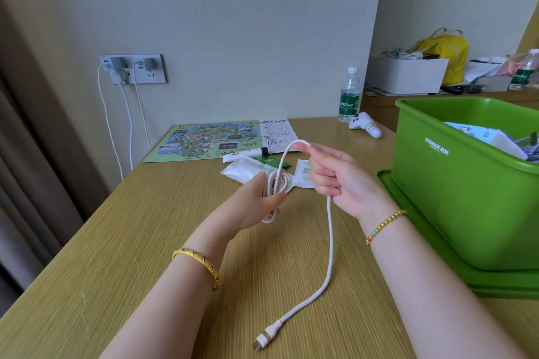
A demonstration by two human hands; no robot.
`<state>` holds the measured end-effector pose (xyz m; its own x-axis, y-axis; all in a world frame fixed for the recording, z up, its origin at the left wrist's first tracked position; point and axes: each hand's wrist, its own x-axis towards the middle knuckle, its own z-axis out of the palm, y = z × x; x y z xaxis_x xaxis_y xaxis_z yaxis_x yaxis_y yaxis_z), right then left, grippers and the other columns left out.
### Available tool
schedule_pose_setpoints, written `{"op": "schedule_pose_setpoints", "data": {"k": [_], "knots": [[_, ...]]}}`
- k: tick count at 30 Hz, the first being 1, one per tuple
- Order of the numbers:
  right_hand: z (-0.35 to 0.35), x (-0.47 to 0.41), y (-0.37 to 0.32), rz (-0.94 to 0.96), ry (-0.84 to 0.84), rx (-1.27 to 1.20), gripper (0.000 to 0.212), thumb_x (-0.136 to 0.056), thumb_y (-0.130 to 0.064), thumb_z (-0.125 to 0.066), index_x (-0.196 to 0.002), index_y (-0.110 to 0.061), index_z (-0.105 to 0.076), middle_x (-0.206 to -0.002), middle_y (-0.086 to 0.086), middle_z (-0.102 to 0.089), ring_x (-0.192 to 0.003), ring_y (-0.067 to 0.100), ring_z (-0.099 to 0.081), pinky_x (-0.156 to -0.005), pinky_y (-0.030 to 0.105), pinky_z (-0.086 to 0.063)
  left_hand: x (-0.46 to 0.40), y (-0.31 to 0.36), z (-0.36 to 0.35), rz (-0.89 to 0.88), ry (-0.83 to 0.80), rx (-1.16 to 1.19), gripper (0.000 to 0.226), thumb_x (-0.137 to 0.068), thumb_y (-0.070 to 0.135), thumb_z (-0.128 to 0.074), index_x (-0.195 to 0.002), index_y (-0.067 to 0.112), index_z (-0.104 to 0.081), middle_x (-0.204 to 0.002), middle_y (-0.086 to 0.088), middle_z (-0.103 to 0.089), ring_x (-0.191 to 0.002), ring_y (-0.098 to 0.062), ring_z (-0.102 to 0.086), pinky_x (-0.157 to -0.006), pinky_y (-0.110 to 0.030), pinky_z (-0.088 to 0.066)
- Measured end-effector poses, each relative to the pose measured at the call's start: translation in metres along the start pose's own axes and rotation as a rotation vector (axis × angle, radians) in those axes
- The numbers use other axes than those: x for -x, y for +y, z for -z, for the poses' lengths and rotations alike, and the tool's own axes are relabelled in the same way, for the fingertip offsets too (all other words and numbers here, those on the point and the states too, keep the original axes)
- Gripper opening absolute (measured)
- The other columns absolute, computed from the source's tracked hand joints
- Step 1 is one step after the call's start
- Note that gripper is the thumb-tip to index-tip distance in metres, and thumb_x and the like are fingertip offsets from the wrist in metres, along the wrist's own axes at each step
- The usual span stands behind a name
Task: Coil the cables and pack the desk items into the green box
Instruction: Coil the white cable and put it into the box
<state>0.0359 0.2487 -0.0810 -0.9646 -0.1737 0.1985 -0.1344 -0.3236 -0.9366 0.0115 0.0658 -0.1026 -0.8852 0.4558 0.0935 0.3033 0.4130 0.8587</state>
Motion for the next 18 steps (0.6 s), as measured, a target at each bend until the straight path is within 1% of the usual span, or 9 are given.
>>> {"op": "schedule_pose_setpoints", "data": {"k": [2,4,6,8,10,12,14,16,18], "knots": [[-0.001,0.000,0.001,-0.002,-0.009,-0.002,0.027,-0.093,-0.021,-0.047,-0.115,-0.013,-0.062,-0.050,-0.009,-0.028,-0.039,0.002,-0.022,-0.033,0.013,-0.020,0.003,0.005,-0.001,-0.036,-0.054,0.076,0.015,-0.093,0.022,-0.052,-0.108,0.019,-0.050,-0.090,0.002,-0.056,-0.066,-0.003,-0.065,-0.060,-0.016,-0.050],[-0.002,-0.001,0.001,-0.004,-0.006,0.006,0.028,-0.094,-0.021,-0.046,-0.117,-0.015,-0.061,-0.051,-0.009,-0.028,-0.039,0.002,-0.022,-0.034,0.013,-0.019,0.006,0.009,-0.003,-0.072,-0.078,0.110,0.009,-0.093,0.021,-0.052,-0.101,0.024,-0.051,-0.087,0.002,-0.052,-0.060,-0.001,-0.061,-0.055,-0.012,-0.049],[-0.001,-0.001,0.001,-0.005,0.014,0.037,0.026,-0.096,-0.020,-0.044,-0.115,-0.013,-0.060,-0.052,-0.008,-0.030,-0.040,0.002,-0.022,-0.034,0.014,-0.017,0.007,0.011,-0.005,-0.085,-0.092,0.149,0.009,-0.093,0.021,-0.052,-0.102,0.019,-0.052,-0.081,0.000,-0.049,-0.056,-0.005,-0.056,-0.054,-0.016,-0.050],[-0.001,-0.002,0.002,-0.018,0.058,0.115,0.024,-0.097,-0.019,-0.043,-0.112,-0.009,-0.059,-0.052,-0.009,-0.034,-0.041,0.002,-0.024,-0.034,0.013,-0.016,0.008,0.013,-0.005,-0.091,-0.112,0.180,0.015,-0.093,0.023,-0.051,-0.103,0.011,-0.051,-0.076,-0.001,-0.048,-0.051,-0.009,-0.053,-0.051,-0.020,-0.047],[-0.003,-0.002,0.003,-0.054,0.093,0.204,0.023,-0.095,-0.022,-0.047,-0.107,-0.006,-0.059,-0.053,-0.009,-0.035,-0.039,0.001,-0.026,-0.033,0.012,-0.017,0.009,0.016,-0.005,-0.081,-0.123,0.230,0.018,-0.094,0.030,-0.050,-0.095,0.013,-0.052,-0.073,0.001,-0.048,-0.049,-0.012,-0.050,-0.050,-0.024,-0.043],[-0.006,0.000,0.003,-0.107,0.066,0.256,0.029,-0.088,-0.031,-0.055,-0.100,-0.005,-0.059,-0.054,-0.008,-0.035,-0.039,0.001,-0.025,-0.032,0.012,-0.016,0.009,0.017,-0.006,-0.075,-0.133,0.263,0.023,-0.096,0.035,-0.045,-0.087,0.014,-0.051,-0.072,0.001,-0.050,-0.048,-0.014,-0.048,-0.049,-0.026,-0.040],[-0.009,0.001,0.003,-0.156,0.013,0.318,0.032,-0.081,-0.038,-0.059,-0.091,-0.007,-0.059,-0.056,-0.007,-0.035,-0.040,0.001,-0.024,-0.032,0.012,-0.016,0.010,0.016,-0.006,-0.068,-0.144,0.263,0.025,-0.098,0.031,-0.039,-0.086,0.012,-0.050,-0.071,0.000,-0.050,-0.049,-0.015,-0.046,-0.047,-0.027,-0.039],[-0.010,0.001,0.003,-0.179,0.004,0.390,0.022,-0.084,-0.034,-0.061,-0.081,-0.011,-0.059,-0.057,-0.006,-0.034,-0.040,0.001,-0.025,-0.032,0.012,-0.017,0.009,0.016,-0.006,-0.045,-0.135,0.262,0.026,-0.099,0.025,-0.036,-0.084,0.011,-0.050,-0.069,-0.001,-0.050,-0.050,-0.015,-0.045,-0.046,-0.026,-0.038],[-0.009,0.000,0.004,-0.182,0.036,0.420,0.017,-0.088,-0.027,-0.060,-0.086,-0.011,-0.058,-0.057,-0.005,-0.034,-0.038,0.000,-0.025,-0.032,0.012,-0.018,0.008,0.016,-0.010,-0.024,-0.081,0.230,0.027,-0.099,0.025,-0.037,-0.080,0.010,-0.051,-0.067,-0.001,-0.052,-0.050,-0.014,-0.046,-0.043,-0.025,-0.039]]}}
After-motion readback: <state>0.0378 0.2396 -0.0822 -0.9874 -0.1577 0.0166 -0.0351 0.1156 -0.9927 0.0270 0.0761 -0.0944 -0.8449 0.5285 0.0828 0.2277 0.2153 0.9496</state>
